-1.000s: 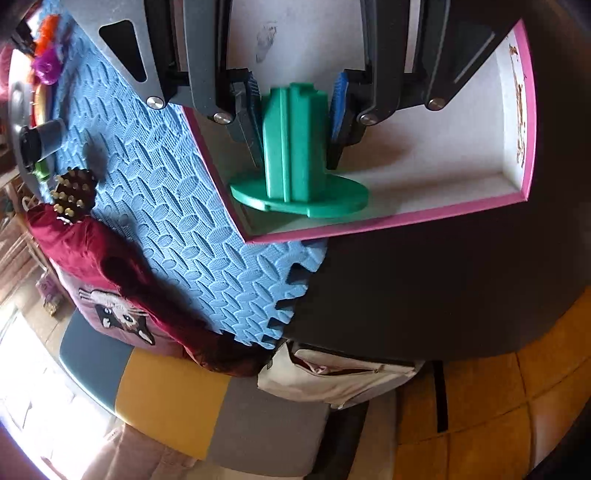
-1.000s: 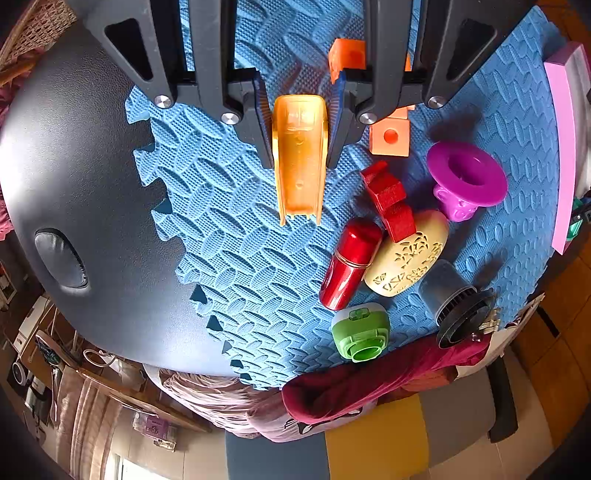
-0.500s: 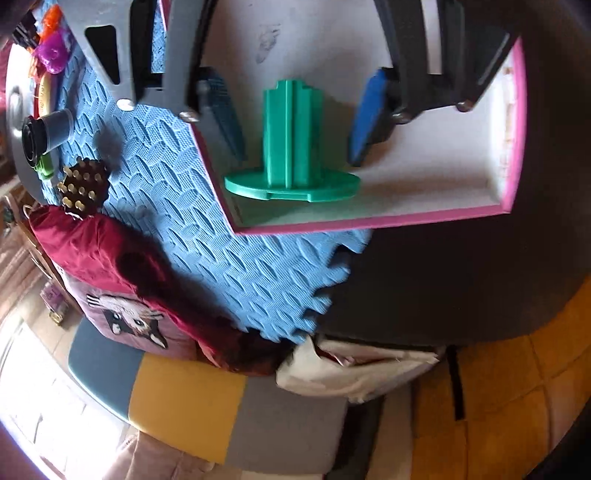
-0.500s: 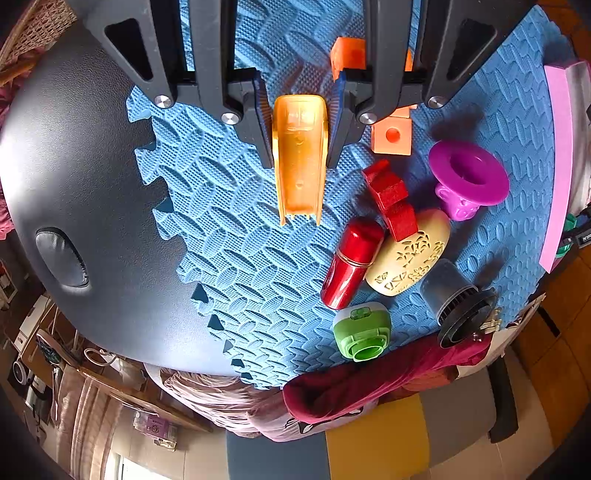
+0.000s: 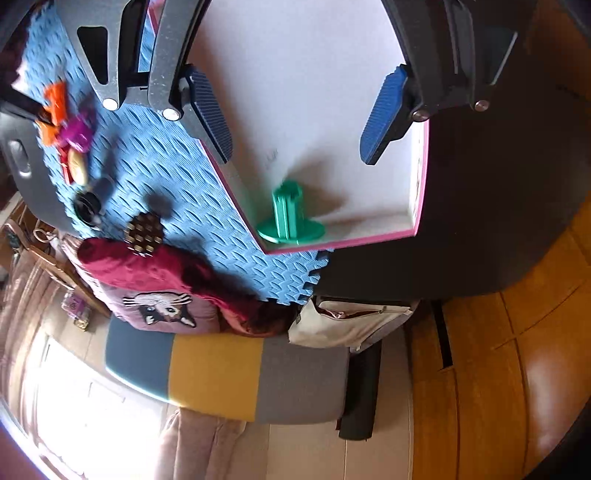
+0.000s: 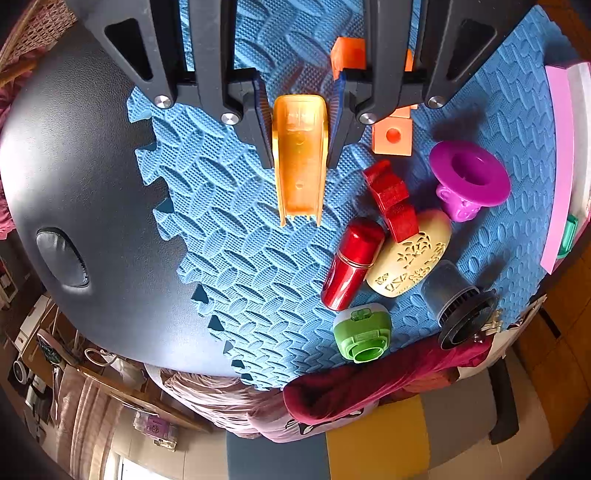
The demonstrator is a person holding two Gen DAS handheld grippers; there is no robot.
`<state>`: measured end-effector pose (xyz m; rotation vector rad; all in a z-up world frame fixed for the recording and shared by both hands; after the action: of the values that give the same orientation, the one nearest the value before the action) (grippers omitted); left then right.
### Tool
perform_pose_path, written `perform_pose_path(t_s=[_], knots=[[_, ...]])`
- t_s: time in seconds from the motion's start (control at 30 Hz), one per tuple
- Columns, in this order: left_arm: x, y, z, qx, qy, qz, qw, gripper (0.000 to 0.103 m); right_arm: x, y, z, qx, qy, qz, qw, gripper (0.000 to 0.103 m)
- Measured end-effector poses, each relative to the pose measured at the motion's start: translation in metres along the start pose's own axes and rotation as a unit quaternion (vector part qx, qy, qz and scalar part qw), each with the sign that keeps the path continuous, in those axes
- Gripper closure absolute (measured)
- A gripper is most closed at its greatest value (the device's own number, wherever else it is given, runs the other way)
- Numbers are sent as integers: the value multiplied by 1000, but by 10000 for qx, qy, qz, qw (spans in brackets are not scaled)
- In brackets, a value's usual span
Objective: Organize rigid objects
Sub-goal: 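Carry the orange chute over the tray with the right tool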
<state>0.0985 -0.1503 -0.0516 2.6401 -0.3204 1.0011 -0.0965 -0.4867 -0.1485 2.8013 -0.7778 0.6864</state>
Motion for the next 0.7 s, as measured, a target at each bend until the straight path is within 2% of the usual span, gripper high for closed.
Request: perform_pose_path(t_s=[0.13, 0.23, 0.37, 0.47, 0.53, 0.7], knots=[[-20, 0, -21, -46, 74, 16, 10000, 29, 0, 1, 1, 52, 18, 100, 9999, 76], [-29, 0, -30, -53, 79, 60, 9999, 29, 0, -1, 1, 91, 50, 75, 9999, 70], [-38, -1, -37, -31, 69, 90, 9999, 29, 0, -1, 1, 71, 75, 49, 9999, 70], [-43, -3, -39, -15, 51, 75, 10000, 29, 0, -2, -1, 12, 98, 15, 10000, 71], [-45, -4, -41, -2, 61, 65, 10000, 29, -1, 0, -2, -72, 110, 19, 9999, 77], [-47, -9, -42, 53, 56, 46, 10000, 29, -1, 0, -2, -113, 125, -46, 9998, 77]])
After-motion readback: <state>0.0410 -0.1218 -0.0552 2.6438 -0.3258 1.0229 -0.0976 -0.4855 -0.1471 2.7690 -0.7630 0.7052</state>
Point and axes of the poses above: each gripper's, at about its wrist camera, not at the fingertips, and z roughly the way its jaws point, y to its right, x to its top, the point moved 6 cm from there along z, roughly the way its jaws point, and after that the axes turned 11 degrees about -z, right-handed, at the moved point
